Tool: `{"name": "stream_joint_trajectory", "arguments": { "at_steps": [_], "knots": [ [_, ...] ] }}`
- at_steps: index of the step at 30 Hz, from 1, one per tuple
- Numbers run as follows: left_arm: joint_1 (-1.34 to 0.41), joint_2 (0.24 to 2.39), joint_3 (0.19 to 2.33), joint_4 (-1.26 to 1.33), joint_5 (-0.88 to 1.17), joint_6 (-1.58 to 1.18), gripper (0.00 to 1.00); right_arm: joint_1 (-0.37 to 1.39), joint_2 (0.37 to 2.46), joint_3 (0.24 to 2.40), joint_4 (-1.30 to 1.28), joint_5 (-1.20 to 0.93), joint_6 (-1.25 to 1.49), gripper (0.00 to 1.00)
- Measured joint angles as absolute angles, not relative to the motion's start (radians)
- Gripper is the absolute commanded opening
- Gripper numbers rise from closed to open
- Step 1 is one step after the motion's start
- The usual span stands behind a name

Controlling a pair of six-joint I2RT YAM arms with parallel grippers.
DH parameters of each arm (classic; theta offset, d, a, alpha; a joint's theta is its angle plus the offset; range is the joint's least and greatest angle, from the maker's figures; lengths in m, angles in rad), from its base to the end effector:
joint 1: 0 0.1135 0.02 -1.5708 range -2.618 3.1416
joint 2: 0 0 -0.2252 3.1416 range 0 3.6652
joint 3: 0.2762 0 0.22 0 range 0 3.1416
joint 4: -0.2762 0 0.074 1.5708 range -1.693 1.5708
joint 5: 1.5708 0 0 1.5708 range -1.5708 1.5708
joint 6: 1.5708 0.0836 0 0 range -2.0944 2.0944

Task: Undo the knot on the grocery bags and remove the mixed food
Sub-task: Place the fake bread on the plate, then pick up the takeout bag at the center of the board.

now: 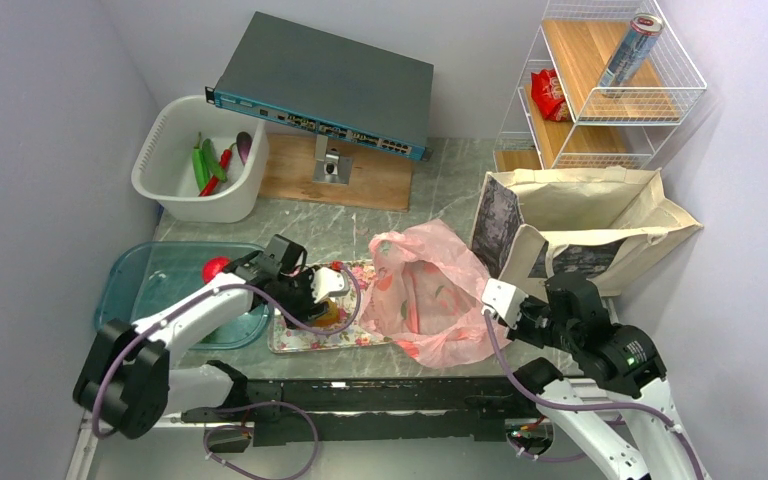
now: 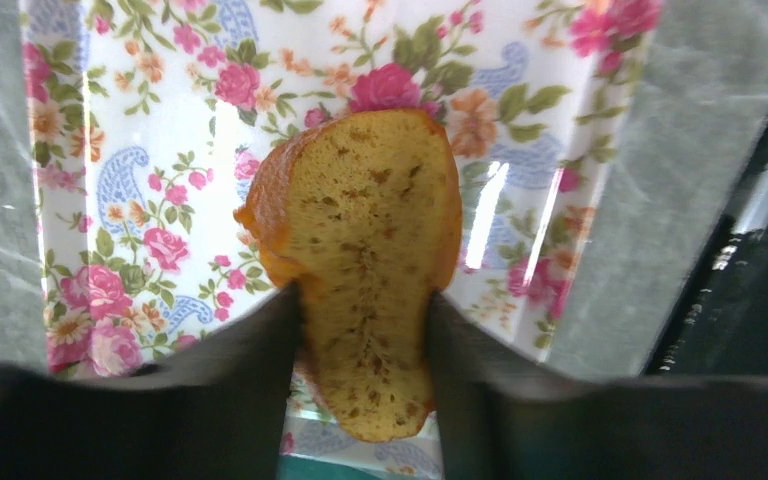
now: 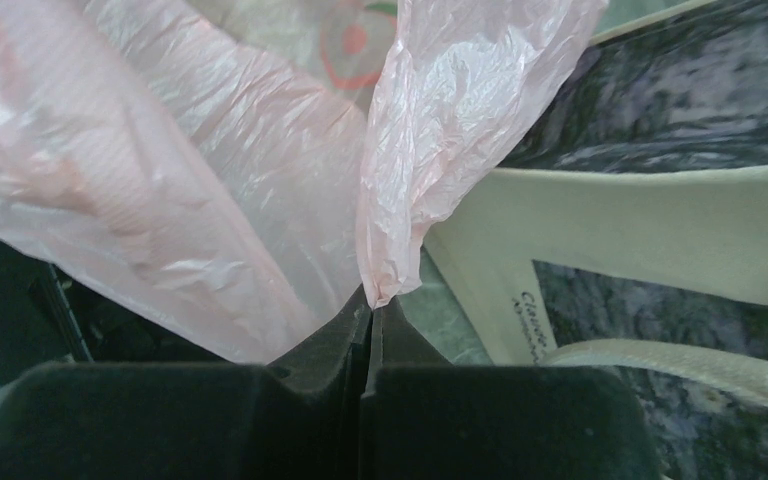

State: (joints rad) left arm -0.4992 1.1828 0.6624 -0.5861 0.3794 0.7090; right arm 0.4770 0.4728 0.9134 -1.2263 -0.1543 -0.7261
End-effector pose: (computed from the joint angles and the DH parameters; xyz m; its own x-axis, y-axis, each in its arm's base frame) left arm 0.1750 -0.1307 0.1332 -0.2115 0.8042 -0.5555 0.9591 0.2800 0.0402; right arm 0.0794 0.0555 0.2498 -0.1046 -0.7925 -0.6008 -0.8286 0.4035 -0.3881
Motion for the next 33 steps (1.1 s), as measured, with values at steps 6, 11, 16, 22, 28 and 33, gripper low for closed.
{"name": "stream_joint_trajectory", "arguments": {
  "at_steps": [6,11,16,22,28,33],
  "knots": [
    [-0.490,1.202,0.705,-0.599,0.396,0.682,0.99,0.477,0.498,0.909,-1.296,-0.136,-0.730,0.00],
    [-0.469,1.065,0.852,-0.619,0.513,0.603,0.99,0.477,0.550,0.928,-1.303,-0.170,-0.706,0.00],
    [-0.410,1.018,1.055,-0.607,0.613,0.495,0.99,0.476,0.683,1.030,-1.272,-0.271,-0.663,0.32],
    [-0.372,1.092,1.286,-0.628,0.690,0.465,0.99,0.488,0.870,1.162,-1.221,-0.447,-0.648,0.69],
    [-0.534,1.201,1.438,-0.642,0.654,0.531,0.99,0.521,0.938,1.161,-1.194,-0.466,-0.720,0.68],
    [-0.677,1.357,1.488,-0.627,0.597,0.572,0.99,0.521,0.879,1.153,-1.173,-0.450,-0.725,0.82]
  ]
}}
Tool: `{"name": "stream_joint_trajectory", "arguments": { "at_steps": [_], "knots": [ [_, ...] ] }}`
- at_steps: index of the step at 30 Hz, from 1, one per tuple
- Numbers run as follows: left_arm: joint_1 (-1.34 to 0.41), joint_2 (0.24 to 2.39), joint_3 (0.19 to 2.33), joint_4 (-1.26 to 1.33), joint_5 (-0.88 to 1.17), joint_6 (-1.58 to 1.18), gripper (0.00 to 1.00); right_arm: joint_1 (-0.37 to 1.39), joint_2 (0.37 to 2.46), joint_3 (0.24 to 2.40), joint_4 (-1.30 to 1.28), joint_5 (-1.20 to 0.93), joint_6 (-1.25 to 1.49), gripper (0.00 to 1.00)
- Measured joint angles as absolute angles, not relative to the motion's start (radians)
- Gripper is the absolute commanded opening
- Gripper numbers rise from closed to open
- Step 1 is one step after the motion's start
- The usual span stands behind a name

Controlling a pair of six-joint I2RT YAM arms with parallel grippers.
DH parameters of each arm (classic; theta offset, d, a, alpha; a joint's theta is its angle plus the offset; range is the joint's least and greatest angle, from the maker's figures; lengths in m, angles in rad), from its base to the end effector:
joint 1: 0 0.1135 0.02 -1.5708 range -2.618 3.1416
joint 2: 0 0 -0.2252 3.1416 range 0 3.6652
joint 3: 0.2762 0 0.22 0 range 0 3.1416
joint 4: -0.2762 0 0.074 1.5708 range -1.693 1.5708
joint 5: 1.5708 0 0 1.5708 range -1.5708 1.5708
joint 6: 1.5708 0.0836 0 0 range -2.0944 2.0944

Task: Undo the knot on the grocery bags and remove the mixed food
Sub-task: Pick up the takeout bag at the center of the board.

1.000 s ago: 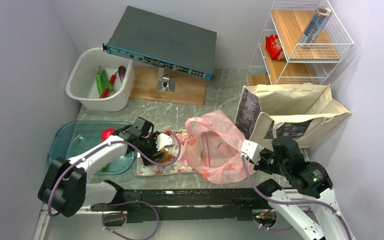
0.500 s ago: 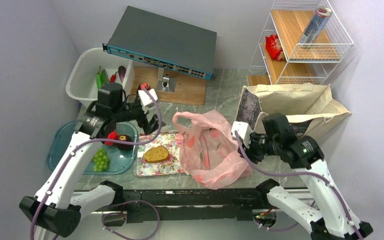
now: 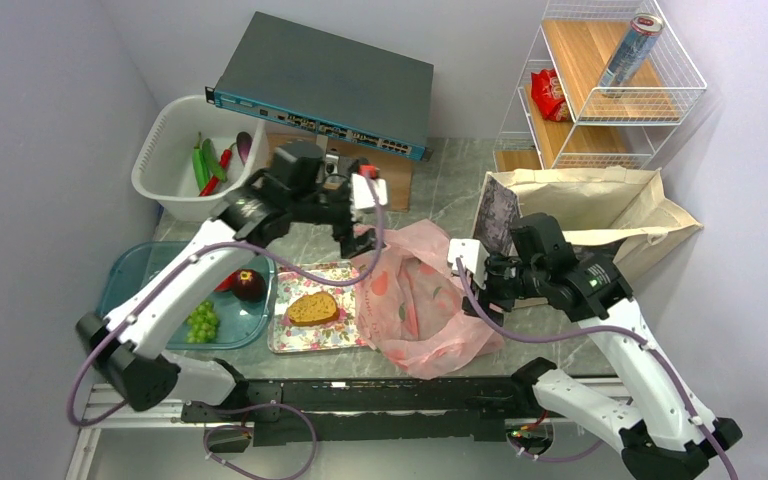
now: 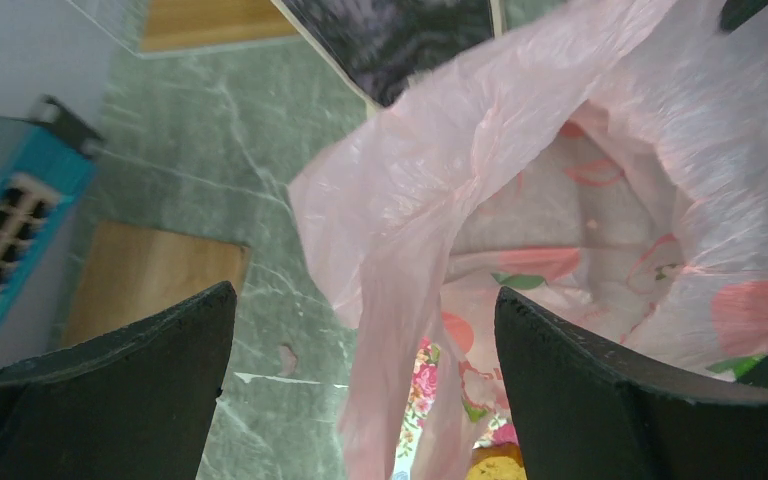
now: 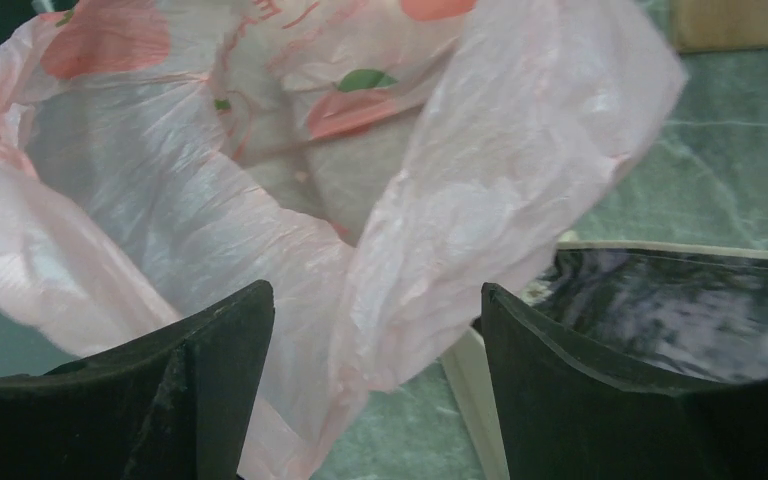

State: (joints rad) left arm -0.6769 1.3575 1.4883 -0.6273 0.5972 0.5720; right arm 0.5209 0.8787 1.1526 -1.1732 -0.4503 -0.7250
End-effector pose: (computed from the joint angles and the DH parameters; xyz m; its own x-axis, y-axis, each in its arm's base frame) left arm 0.2046 -0.2247 0.3525 0.1768 0.4322 -0.8843 0.9606 0.1201 0.2507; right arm 0.1178 0.1095 0.2850 -0.0554 -0.7201 -0.6916 -0.9615 0.2253 -0.1575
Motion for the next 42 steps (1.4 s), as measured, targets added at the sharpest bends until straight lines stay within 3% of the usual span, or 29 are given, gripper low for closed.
{"name": "stream_joint_trajectory", "arguments": {
  "at_steps": [1,3,6,9,12,16,20,26,32,42],
  "knots": [
    [-0.696,1.386,1.485,-0.624,0.576,0.584,0.94,0.521,0.872,1.164,-1.173,-0.439,-0.712,0.86],
    [-0.723,1.439,1.461,-0.611,0.527,0.600,0.57,0.521,0.871,1.195,-1.168,-0.413,-0.686,0.90],
    [-0.696,1.509,1.431,-0.667,0.510,0.664,0.13,0.521,0.868,1.245,-1.157,-0.350,-0.645,0.95],
    [-0.562,1.491,1.293,-0.698,0.509,0.756,0.02,0.521,0.841,1.264,-1.157,-0.289,-0.603,0.99],
    [-0.421,1.377,1.071,-0.739,0.477,0.914,0.00,0.521,0.794,1.254,-1.168,-0.241,-0.564,1.00],
    [-0.425,1.212,0.913,-0.801,0.474,1.082,0.00,0.521,0.750,1.197,-1.180,-0.198,-0.527,0.97],
    [-0.439,1.172,0.900,-0.777,0.480,1.138,0.00,0.521,0.792,1.146,-1.180,-0.189,-0.517,0.88],
    [-0.440,1.215,0.931,-0.738,0.480,1.140,0.00,0.521,0.916,1.104,-1.116,-0.233,-0.546,0.87],
    [-0.440,1.213,0.913,-0.706,0.471,1.140,0.00,0.521,0.994,0.974,-1.091,-0.314,-0.603,0.95],
    [-0.440,1.189,0.834,-0.659,0.416,1.138,0.00,0.521,1.193,0.854,-1.012,-0.353,-0.727,0.83]
  ]
}}
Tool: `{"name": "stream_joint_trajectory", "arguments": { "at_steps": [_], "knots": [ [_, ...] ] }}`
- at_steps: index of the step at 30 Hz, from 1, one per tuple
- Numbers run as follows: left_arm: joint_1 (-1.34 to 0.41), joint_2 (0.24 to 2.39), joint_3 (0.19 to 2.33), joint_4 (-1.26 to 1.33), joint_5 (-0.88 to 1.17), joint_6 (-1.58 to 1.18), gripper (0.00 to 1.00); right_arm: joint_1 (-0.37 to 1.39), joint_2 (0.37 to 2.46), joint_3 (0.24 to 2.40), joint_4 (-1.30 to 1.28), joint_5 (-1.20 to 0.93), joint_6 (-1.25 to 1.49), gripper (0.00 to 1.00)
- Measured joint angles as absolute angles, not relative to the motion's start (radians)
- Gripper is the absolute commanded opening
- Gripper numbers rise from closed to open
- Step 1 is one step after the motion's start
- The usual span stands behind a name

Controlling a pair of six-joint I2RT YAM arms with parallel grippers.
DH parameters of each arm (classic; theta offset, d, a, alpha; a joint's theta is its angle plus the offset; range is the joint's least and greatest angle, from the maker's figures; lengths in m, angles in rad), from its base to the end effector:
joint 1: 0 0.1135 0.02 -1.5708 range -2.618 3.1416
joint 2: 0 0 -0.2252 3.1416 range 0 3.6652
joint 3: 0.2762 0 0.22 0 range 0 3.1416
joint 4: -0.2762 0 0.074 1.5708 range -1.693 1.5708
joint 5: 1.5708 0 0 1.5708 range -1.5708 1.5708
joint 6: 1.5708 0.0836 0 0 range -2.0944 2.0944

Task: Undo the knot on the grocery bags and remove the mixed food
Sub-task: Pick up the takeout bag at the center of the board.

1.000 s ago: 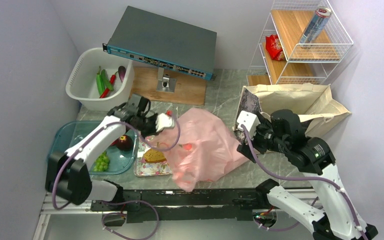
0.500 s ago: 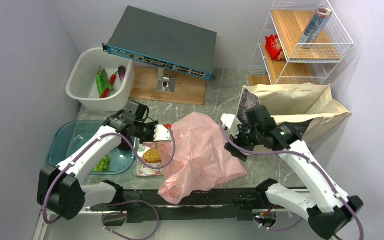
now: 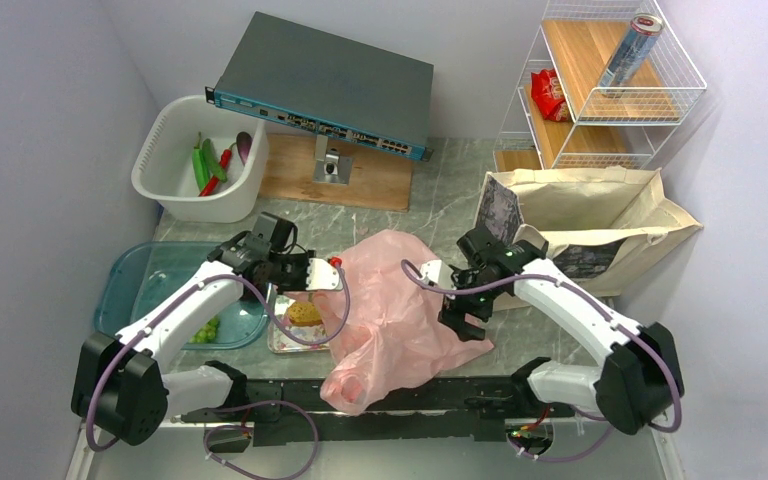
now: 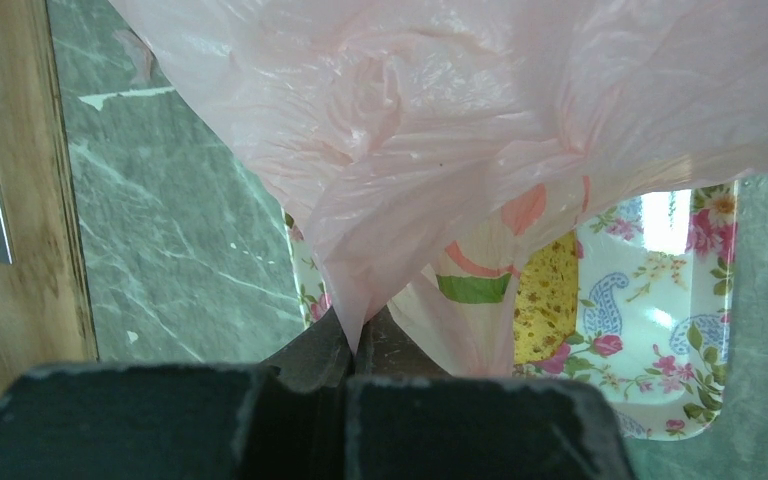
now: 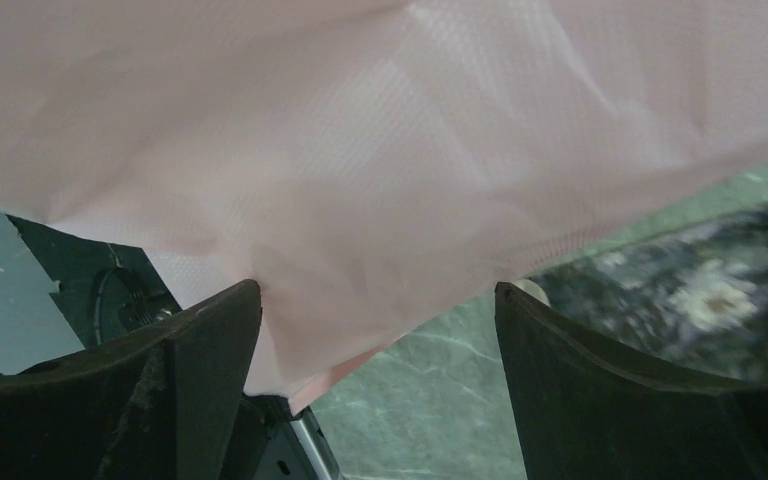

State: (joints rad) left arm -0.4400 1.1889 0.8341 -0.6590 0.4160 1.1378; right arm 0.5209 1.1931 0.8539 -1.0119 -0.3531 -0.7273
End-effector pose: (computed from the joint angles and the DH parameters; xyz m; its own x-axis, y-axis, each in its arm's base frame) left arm 0.1982 -0.1306 0.1775 0.2069 0.8203 -0.5332 0.9417 -0.0191 0.3359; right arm 0.1502 0.1195 0.1602 -0.2784 -0.8790 -0.3872 -0.9604 0.2570 0.1072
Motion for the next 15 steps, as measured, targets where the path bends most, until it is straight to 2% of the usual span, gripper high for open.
{"name": "stream_joint_trajectory", "arguments": {
  "at_steps": [1,2,3,4,5,11,15],
  "knots": [
    [-0.440,1.186,0.825,-0.656,0.410,1.137,0.00,0.521,1.212,0.846,-1.010,-0.355,-0.733,0.78],
    [-0.440,1.182,0.817,-0.651,0.402,1.136,0.00,0.521,1.232,0.839,-1.007,-0.359,-0.739,0.69],
    [-0.440,1.180,0.811,-0.646,0.396,1.135,0.00,0.521,1.250,0.837,-1.005,-0.364,-0.745,0.47],
    [-0.440,1.178,0.808,-0.643,0.393,1.135,0.00,0.521,1.266,0.836,-1.001,-0.369,-0.753,0.14],
    [-0.440,1.176,0.806,-0.637,0.388,1.132,0.00,0.521,1.287,0.836,-0.998,-0.376,-0.763,0.00],
    [-0.406,1.169,0.807,-0.607,0.368,1.109,0.00,0.444,1.377,0.832,-1.031,-0.373,-0.806,0.00],
    [-0.291,1.129,0.827,-0.614,0.400,1.090,0.00,0.261,1.239,0.808,-1.041,-0.335,-0.856,0.00]
  ]
}}
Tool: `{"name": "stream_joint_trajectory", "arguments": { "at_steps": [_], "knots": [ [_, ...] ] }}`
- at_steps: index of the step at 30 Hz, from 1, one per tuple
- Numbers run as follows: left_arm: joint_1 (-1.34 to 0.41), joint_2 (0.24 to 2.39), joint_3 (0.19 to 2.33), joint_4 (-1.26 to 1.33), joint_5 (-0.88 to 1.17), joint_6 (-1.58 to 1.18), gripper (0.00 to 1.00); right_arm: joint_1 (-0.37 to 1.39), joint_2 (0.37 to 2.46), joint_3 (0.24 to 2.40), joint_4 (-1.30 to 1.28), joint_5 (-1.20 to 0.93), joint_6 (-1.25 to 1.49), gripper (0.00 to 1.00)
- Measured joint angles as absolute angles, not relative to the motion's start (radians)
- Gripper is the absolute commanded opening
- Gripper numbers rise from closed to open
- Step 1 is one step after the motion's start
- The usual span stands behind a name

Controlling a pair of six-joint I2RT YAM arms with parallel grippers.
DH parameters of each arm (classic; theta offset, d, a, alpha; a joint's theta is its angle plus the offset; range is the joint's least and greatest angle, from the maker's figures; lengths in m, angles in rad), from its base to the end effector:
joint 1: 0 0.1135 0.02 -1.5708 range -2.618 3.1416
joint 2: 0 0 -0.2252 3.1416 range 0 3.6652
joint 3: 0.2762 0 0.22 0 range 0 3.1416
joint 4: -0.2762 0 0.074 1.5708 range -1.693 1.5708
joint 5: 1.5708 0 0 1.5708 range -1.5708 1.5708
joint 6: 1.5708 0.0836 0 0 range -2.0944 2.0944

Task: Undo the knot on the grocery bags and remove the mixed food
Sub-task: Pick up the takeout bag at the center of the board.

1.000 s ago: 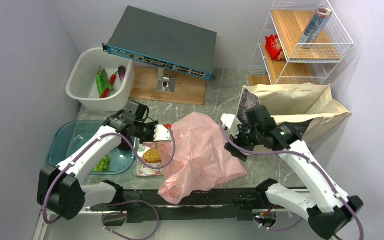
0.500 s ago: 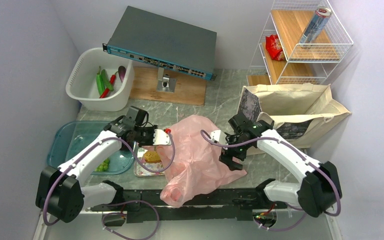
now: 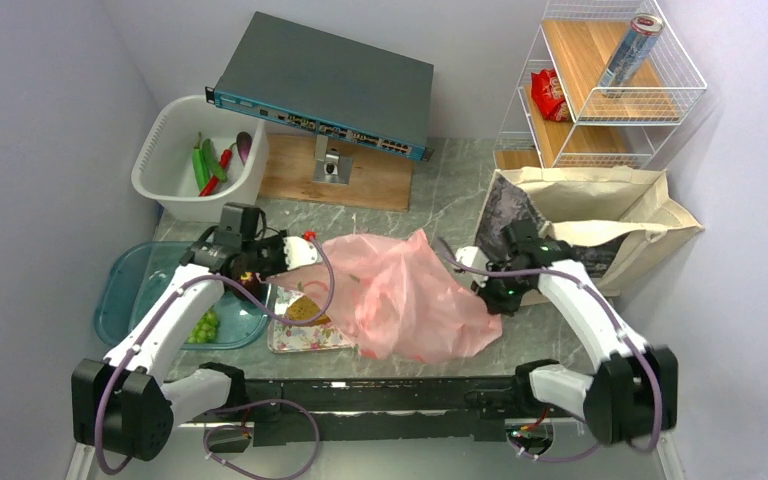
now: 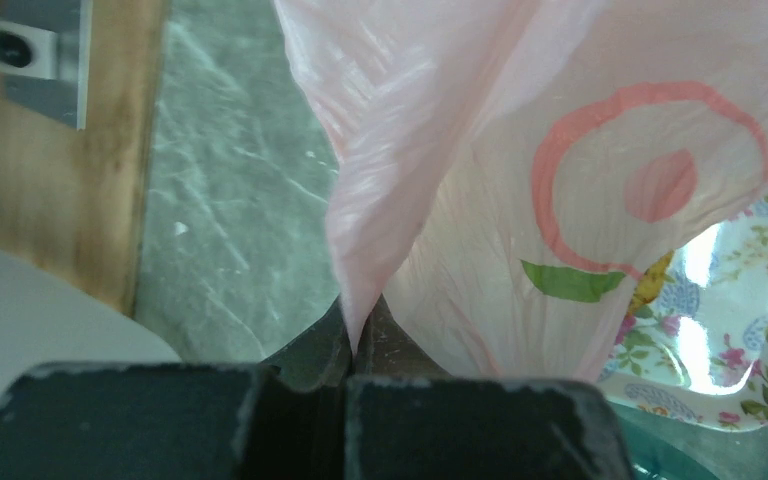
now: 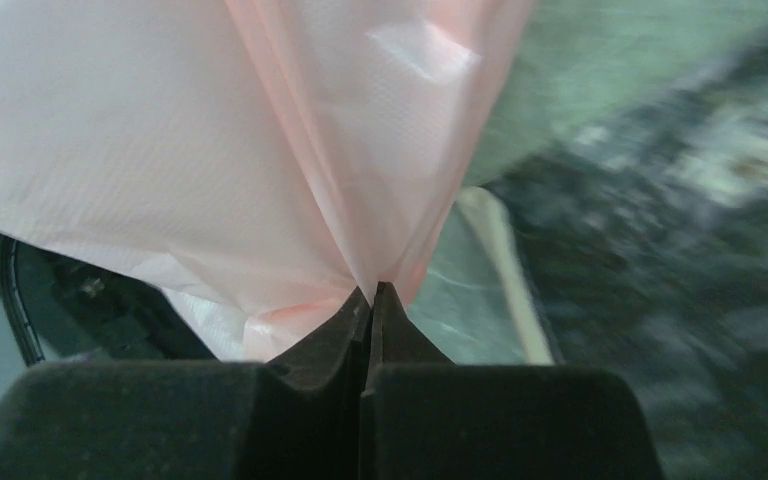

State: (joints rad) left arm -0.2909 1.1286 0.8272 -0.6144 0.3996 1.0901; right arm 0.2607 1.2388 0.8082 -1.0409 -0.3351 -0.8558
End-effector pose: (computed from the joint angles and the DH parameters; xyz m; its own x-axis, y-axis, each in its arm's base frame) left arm 0.2163 -0.0987 0.1917 0.0843 0.8274 -0.5552 0.9008 0.1749 0.3975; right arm 0.1660 0.0727 0.1404 -0.4228 -0.8508 -0.3121 -0.9062 0.3991 0.1397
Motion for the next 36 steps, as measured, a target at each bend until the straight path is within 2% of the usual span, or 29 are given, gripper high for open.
{"name": "stream_joint_trajectory", "arguments": {
  "at_steps": [4,5,6,7,9,10,11,14,19,24,30,36],
  "knots": [
    [-0.199,1.103,0.876,-0.625,0.498,1.084,0.00,0.165,1.042,0.829,-1.042,-0.357,-0.887,0.00],
    [-0.187,1.103,0.891,-0.635,0.516,1.083,0.04,0.165,1.013,0.842,-1.053,-0.368,-0.887,0.00],
    [-0.176,1.104,0.908,-0.645,0.537,1.083,0.14,0.164,0.991,0.864,-1.062,-0.376,-0.882,0.00],
    [-0.170,1.103,0.919,-0.651,0.550,1.083,0.38,0.163,0.983,0.881,-1.068,-0.380,-0.877,0.00],
    [-0.163,1.104,0.947,-0.663,0.572,1.072,0.80,0.157,0.979,0.928,-1.079,-0.387,-0.852,0.00],
    [-0.160,1.105,0.964,-0.669,0.582,1.072,0.96,0.153,0.980,0.960,-1.081,-0.394,-0.834,0.00],
    [-0.159,1.110,0.992,-0.684,0.591,1.049,0.99,0.150,0.981,0.995,-1.081,-0.403,-0.815,0.00],
    [-0.160,1.145,1.119,-0.727,0.628,0.969,0.99,0.147,0.980,1.098,-1.071,-0.443,-0.759,0.00],
    [-0.182,1.245,1.474,-0.759,0.751,0.751,0.99,0.155,0.973,1.193,-1.038,-0.522,-0.685,0.00],
    [-0.383,1.294,1.643,-0.702,0.794,0.612,0.99,0.222,0.947,1.196,-0.996,-0.568,-0.653,0.00],
    [-0.619,1.529,1.799,-0.712,0.772,0.656,0.99,0.413,0.955,1.273,-0.975,-0.550,-0.650,0.00],
    [-0.735,1.728,1.868,-0.811,0.748,0.790,0.99,0.442,0.962,1.396,-0.944,-0.529,-0.630,0.00]
  ]
}}
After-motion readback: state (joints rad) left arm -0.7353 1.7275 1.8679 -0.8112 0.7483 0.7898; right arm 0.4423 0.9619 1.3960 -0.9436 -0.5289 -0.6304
